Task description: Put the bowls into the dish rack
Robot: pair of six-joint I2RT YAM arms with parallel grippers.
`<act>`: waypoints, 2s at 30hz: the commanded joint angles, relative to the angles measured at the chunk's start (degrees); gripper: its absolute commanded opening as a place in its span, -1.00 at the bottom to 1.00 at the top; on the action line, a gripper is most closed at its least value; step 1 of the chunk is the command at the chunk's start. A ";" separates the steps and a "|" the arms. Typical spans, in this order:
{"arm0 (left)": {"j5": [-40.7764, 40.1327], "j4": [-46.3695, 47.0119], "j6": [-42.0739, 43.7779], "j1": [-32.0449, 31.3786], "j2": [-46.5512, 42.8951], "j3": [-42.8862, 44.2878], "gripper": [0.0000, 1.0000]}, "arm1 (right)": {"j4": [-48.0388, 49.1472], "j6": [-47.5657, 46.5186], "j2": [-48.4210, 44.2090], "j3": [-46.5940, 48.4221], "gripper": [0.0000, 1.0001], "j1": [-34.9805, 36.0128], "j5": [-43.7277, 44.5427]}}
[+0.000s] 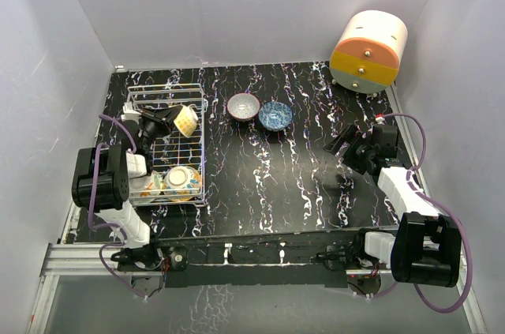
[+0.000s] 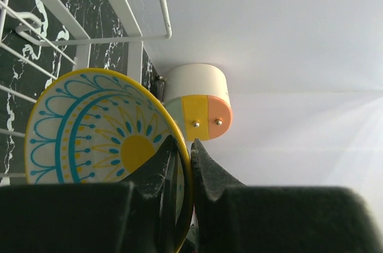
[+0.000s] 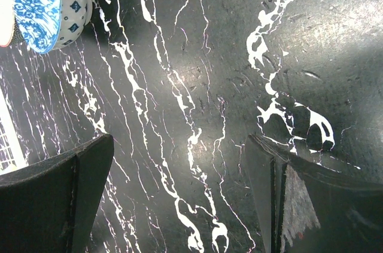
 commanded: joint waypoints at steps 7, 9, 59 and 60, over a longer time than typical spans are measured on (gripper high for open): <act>2.78 10.96 -6.33 1.63 5.93 2.46 -1.00 | 1.75 -0.50 0.08 2.85 0.88 -0.22 0.69; 3.25 3.27 -3.65 2.30 4.14 2.27 -1.00 | 1.88 -0.66 0.27 2.81 0.88 -0.26 0.80; -0.56 -51.05 25.81 9.73 -3.33 6.59 -0.76 | 4.91 0.46 2.00 0.60 0.88 -0.22 -0.14; -0.93 -51.04 25.93 9.72 -3.93 6.24 -1.00 | 4.97 0.46 1.96 0.51 0.88 -0.26 -0.14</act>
